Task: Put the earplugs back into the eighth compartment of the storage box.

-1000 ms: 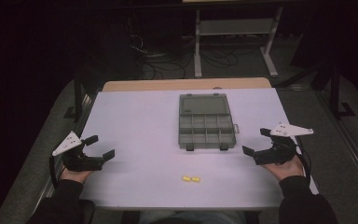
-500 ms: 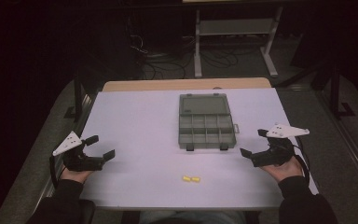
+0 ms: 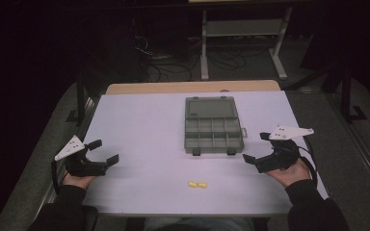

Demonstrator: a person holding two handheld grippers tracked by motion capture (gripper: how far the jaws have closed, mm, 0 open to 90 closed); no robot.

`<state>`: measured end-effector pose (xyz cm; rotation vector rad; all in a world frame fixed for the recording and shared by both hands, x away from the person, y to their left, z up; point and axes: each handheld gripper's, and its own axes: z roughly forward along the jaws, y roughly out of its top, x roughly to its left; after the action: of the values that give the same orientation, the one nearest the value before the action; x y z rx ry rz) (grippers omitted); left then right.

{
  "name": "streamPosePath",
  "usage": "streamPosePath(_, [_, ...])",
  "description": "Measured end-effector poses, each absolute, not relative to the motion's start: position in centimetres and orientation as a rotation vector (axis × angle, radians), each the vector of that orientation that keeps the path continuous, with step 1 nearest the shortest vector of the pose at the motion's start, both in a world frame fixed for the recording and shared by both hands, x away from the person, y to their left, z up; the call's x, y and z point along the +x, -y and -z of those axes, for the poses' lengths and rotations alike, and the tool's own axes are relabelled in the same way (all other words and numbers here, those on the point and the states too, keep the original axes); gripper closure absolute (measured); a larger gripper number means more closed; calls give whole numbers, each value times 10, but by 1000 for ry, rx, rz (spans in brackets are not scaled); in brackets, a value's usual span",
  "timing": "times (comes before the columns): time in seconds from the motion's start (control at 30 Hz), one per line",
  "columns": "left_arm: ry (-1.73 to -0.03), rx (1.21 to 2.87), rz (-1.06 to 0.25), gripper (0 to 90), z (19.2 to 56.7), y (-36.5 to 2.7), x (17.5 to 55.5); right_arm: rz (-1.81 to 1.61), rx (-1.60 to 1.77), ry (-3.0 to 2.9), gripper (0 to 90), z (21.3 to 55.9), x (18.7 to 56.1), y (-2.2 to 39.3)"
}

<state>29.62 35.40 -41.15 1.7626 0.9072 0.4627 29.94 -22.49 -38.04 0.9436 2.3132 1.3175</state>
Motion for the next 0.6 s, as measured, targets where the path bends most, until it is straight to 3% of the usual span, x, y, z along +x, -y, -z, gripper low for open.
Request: streamPosePath(0.6, [-911, 1766, -463, 0, 412, -354, 296, -1291, 821, -2450, 0, 369, 300, 191])
